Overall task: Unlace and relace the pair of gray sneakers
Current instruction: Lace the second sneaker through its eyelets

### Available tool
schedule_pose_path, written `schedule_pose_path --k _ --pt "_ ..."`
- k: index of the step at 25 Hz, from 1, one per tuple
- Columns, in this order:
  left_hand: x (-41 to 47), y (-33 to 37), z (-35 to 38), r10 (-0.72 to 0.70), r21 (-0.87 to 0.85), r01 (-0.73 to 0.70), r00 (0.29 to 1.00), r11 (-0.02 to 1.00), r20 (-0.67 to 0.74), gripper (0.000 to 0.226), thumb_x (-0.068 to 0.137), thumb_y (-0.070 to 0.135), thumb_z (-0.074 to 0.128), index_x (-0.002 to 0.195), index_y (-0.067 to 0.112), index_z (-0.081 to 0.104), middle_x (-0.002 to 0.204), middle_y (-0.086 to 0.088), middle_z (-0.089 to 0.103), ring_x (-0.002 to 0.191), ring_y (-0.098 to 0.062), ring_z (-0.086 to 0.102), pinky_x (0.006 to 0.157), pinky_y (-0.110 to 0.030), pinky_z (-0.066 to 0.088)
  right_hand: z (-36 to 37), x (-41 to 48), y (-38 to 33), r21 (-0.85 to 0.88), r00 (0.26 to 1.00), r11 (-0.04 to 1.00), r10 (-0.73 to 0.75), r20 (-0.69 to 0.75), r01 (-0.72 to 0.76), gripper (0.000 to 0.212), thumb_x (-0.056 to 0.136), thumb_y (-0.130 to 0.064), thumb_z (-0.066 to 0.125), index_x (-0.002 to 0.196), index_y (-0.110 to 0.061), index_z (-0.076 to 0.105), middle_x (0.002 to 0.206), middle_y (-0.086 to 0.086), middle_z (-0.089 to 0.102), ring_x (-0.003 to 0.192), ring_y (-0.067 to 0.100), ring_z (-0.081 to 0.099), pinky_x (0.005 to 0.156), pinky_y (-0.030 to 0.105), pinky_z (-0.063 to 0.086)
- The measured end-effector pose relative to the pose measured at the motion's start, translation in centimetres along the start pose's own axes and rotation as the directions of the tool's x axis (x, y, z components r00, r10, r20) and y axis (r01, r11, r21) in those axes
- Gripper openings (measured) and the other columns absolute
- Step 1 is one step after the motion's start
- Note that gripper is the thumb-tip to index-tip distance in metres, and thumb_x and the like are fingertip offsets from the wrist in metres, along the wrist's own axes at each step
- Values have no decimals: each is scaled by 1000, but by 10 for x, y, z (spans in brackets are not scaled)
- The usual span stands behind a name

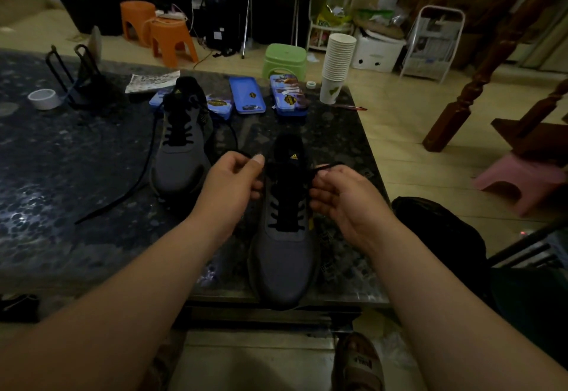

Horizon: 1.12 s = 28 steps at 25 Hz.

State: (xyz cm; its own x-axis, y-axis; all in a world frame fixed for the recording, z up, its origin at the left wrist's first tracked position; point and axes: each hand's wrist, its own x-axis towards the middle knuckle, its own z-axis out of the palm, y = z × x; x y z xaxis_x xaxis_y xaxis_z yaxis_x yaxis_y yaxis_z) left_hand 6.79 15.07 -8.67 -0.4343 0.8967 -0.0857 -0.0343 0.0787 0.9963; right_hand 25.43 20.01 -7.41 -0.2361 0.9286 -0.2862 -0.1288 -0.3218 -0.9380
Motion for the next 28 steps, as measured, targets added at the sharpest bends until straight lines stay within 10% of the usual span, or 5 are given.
schedule_pose_path --k 10,18,28 --pt "-14 -8 -10 442 478 -508 861 717 253 14 92 23 75 91 30 62 99 4 54 88 -11 60 81 -29 52 -4 -7 8 -393 951 866 -289 113 310 19 89 0 71 88 -19 74 80 -5 71 78 11 65 74 31 55" --pt "-5 -6 -8 190 304 -217 975 928 115 21 97 24 71 114 27 59 99 6 65 86 -6 63 77 -18 51 0 1 12 -268 976 944 -211 -46 191 13 97 -11 64 90 -19 72 81 -3 69 78 12 64 71 30 53" --pt "-1 3 -6 225 198 -250 964 948 143 7 98 17 70 96 12 65 86 -6 69 81 -8 62 85 -39 57 0 10 8 -153 970 963 -234 -65 222 10 102 -16 63 94 -12 67 93 9 74 86 21 72 78 34 62"
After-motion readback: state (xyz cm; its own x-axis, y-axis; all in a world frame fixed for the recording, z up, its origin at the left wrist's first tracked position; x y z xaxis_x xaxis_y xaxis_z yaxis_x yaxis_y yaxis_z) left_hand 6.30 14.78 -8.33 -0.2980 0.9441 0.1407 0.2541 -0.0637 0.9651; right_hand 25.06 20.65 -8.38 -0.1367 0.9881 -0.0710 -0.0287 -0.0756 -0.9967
